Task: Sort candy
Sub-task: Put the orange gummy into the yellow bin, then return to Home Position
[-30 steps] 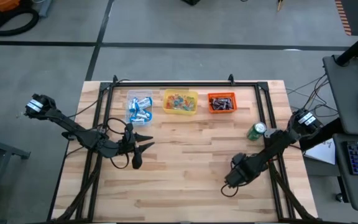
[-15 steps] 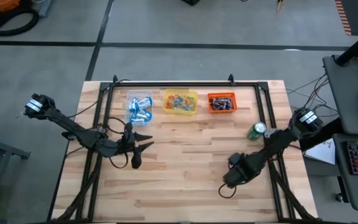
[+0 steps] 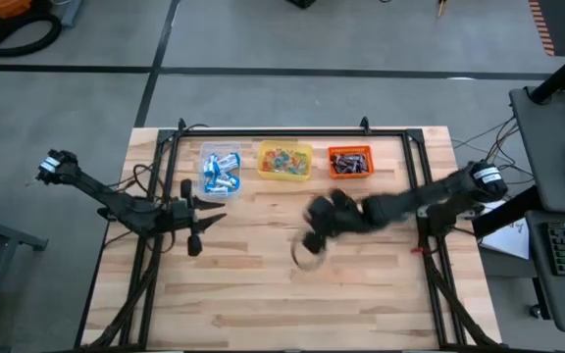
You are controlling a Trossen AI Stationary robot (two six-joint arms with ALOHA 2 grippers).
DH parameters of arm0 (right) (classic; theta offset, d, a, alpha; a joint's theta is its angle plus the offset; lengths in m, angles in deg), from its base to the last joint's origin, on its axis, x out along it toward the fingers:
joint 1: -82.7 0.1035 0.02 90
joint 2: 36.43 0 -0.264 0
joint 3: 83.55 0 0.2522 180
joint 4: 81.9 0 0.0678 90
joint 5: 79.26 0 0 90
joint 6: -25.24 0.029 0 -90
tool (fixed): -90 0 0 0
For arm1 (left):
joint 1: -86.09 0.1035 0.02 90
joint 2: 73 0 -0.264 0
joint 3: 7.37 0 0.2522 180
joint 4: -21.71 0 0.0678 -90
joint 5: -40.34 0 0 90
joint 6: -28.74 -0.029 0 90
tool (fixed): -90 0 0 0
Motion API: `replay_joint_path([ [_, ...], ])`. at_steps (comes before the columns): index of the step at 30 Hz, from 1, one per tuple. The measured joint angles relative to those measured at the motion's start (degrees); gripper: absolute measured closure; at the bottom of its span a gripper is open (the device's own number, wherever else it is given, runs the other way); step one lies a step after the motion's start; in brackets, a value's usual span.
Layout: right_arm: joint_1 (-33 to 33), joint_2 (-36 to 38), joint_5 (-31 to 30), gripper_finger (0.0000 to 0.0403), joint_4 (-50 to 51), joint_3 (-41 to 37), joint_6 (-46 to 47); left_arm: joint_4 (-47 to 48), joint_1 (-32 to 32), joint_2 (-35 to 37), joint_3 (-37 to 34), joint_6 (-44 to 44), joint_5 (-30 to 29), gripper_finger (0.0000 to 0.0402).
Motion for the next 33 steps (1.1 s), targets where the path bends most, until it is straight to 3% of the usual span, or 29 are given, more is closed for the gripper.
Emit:
replay_joint_path([
  [5,-12.8,-1.2,0.0,0.0394,-21.6,-1.2,-23.5,5.4,0.1,6.9,0.0,-0.5,0.0,0.0304],
  [9,-22.5,-4.0,0.4,0.0394,-32.7,-1.8,-32.4,6.8,1.0,9.9,-0.9,-1.2,0.2,0.0304],
  [14,-30.7,-9.7,6.7,0.0386,-40.2,-1.9,-32.3,11.2,4.3,12.6,-1.5,-3.3,4.4,0.0306],
  [22,-35.5,-16.5,8.6,0.033,-43.3,-2.0,-31.3,15.3,10.3,18.0,-3.5,-2.0,20.6,0.0323],
  [33,-36.1,-16.9,9.8,0.0233,-44.1,-2.0,-31.6,27.6,11.0,29.4,-4.7,1.0,19.5,0.0325],
])
